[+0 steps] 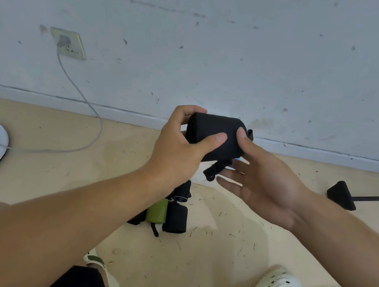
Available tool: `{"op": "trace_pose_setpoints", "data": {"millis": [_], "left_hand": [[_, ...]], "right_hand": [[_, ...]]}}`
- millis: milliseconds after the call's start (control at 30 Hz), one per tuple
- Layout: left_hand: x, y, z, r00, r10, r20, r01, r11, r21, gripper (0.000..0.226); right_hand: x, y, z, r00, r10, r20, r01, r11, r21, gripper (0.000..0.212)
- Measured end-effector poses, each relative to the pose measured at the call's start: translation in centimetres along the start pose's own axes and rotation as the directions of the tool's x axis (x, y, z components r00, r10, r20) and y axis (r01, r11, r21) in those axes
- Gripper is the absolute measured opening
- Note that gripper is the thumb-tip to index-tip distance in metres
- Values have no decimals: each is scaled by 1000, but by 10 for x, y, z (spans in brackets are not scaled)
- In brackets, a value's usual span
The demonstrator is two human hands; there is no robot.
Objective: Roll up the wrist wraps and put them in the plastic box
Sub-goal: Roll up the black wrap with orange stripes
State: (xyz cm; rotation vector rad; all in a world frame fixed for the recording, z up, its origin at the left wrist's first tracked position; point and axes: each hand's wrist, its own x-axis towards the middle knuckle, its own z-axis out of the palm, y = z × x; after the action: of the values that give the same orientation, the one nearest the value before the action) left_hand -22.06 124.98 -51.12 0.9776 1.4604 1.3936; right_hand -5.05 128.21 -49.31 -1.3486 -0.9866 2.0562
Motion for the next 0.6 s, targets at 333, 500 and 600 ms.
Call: {"op": "trace_pose_setpoints", "data": {"millis": [333,500,600], "left_hand": [[-5,-17,-5,999,-36,-18,38,993,111,48],[-8,-33,-9,935,-350,52,351,937,4,44],[-10,-36,-12,861,-489,136,500,864,-59,45]], "right_hand": [[6,4,10,994,102,-40,-91,969,230,45],[8,10,18,991,75,-112,-72,997,24,23],[13,15,22,982,101,-159,-115,990,-77,20]]}}
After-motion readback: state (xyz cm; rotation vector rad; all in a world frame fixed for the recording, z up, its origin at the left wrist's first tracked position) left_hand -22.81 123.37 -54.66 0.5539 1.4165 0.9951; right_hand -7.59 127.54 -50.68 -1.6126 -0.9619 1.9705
